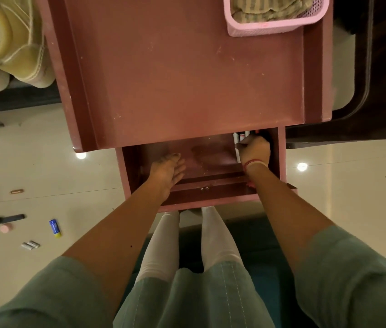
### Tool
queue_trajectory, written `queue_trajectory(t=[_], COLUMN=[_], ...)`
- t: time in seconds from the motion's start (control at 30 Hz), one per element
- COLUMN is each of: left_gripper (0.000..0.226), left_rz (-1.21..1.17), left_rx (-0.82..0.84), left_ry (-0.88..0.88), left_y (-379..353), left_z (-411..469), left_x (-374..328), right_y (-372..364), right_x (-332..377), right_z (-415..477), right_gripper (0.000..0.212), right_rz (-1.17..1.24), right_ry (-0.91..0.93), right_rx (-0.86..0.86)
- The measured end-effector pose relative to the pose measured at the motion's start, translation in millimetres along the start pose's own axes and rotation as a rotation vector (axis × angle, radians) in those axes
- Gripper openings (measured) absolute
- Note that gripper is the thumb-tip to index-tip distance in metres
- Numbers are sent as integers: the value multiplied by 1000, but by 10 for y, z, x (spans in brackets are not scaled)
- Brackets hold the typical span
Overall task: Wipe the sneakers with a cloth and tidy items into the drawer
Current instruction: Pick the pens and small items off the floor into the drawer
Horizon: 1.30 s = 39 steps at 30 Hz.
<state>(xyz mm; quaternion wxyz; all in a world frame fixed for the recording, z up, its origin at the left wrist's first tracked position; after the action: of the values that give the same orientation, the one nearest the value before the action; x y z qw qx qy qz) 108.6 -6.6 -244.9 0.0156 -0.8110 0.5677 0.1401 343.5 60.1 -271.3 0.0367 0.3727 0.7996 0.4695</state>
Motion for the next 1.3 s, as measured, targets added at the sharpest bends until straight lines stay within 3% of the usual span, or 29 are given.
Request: queue_trajectory(t=[0.1,0.2,0.33,0.53,0.67,0.83,1.1,1.3], left_gripper=[13,14,9,7,11,7,23,7], left_rz=[-21,-72,-175,-150,-82,-167,-504,-638], left_rx=[-93,-226,-287,-145,-55,-65,-165,-173], left_ry=[-83,-112,-26,90,64,-12,-82,-15], left_y=[127,291,468,602,815,1328,2700,3897], left_z=[-262,-660,-1086,-1578,-1951,-2417,-2645,-2510], left_x=[-43,-28,79,71,-18,-227,-393,-150], right_y=[412,764,844,898,1098,1424,1358,702], right_x=[32,-109,-239,164,400,849,2384,3444], right_z=[-487,-1082,-1595,-1943,-2120,-2290,-2624,-3305], right_gripper=[6,8,7,10,6,6,19,8], right_rz=[310,474,562,428,317,153,-151,-271], right_ry=[31,-39,-206,57,141,255,534,616], right_rx=[-117,-209,-81,201,301,377,497,511])
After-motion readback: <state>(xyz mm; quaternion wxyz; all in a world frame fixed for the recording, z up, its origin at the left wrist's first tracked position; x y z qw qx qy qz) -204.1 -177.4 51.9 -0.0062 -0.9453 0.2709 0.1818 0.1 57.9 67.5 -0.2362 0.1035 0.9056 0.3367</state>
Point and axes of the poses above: each hand's wrist, its own z-axis towards the middle knuckle, its own y-axis out of the back of the hand, x = y × z, the point moved 5 cm from there along z, towards the middle knuckle, and after that the axes turned 3 degrees about -x, right-handed, at the moved point
